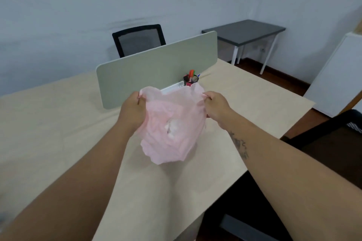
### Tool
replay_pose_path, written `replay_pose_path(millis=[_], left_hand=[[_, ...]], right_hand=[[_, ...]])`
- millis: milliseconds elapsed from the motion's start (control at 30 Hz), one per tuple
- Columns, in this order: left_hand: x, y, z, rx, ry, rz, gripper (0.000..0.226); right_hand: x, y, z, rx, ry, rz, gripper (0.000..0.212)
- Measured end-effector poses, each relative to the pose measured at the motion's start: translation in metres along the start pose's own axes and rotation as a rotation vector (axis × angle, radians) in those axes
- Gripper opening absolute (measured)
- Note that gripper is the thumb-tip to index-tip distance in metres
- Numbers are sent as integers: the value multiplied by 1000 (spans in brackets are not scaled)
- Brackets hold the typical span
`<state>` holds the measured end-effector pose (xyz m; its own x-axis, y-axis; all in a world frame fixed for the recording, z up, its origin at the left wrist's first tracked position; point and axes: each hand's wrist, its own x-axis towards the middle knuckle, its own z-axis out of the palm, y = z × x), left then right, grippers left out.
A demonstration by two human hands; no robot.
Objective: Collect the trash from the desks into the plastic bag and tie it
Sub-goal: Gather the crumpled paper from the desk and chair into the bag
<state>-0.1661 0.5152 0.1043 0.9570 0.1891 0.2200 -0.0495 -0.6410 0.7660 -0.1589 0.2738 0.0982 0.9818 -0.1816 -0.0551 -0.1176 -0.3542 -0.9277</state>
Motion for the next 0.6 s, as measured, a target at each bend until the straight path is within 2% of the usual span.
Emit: replay_pose_path(millis=[167, 300, 467, 600], left_hand=[[-30, 22, 33, -85, -26, 6, 32], [-55, 49, 79, -104, -83, 46, 32], [-79, 66, 132, 17, -145, 96, 33], [-101, 79, 162, 106, -187, 164, 29]], right_hand=[[-29, 32, -53, -130, -95, -36, 50], [-66, 94, -150, -535, -67, -76, 55], [-146, 179, -290, -1070, -16, 3, 45], [-209, 235, -362, -1255, -116, 142, 43]])
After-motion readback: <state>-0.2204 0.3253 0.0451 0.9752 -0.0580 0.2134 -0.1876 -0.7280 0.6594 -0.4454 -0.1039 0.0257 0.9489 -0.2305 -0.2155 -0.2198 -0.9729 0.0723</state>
